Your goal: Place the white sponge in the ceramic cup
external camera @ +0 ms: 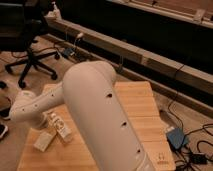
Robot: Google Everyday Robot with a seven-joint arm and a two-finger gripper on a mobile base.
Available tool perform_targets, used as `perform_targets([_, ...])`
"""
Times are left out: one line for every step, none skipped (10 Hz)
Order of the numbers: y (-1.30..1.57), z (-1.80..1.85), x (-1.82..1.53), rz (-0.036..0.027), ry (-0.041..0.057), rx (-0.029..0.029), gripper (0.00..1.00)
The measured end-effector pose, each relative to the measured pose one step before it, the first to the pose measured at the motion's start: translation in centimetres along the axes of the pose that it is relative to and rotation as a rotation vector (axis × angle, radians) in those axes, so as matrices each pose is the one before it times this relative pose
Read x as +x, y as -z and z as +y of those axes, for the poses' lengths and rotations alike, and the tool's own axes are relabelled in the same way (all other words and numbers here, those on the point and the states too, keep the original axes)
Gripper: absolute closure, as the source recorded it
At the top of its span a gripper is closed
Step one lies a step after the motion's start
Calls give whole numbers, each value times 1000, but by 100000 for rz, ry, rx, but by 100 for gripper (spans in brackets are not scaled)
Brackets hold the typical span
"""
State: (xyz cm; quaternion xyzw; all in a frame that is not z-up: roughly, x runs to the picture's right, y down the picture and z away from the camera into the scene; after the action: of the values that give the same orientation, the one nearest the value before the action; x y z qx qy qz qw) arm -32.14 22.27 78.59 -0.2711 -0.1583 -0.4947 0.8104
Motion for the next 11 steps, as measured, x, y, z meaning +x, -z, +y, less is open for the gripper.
perform_targets([439, 223, -1, 251, -115, 440, 42])
perform_targets([169, 240, -124, -337, -341, 273, 42])
perform_targets([-69, 146, -189, -666, -344, 200, 42])
perform_targets([-214, 115, -279, -771, -81, -268, 42])
perform_targets([-253, -64, -371, -976, 88, -65, 40])
perform_targets([-191, -35, -206, -424, 325, -216, 36])
perform_targets([-341, -151, -438, -935, 1054, -459, 24])
perform_targets([-214, -120, -76, -415, 613, -241, 20])
perform_targets([-191, 20, 40, -107, 352, -432, 20])
perform_targets([-171, 90, 195, 98, 91, -622, 20])
perform_targets([-159, 73, 173, 65, -63, -462, 20])
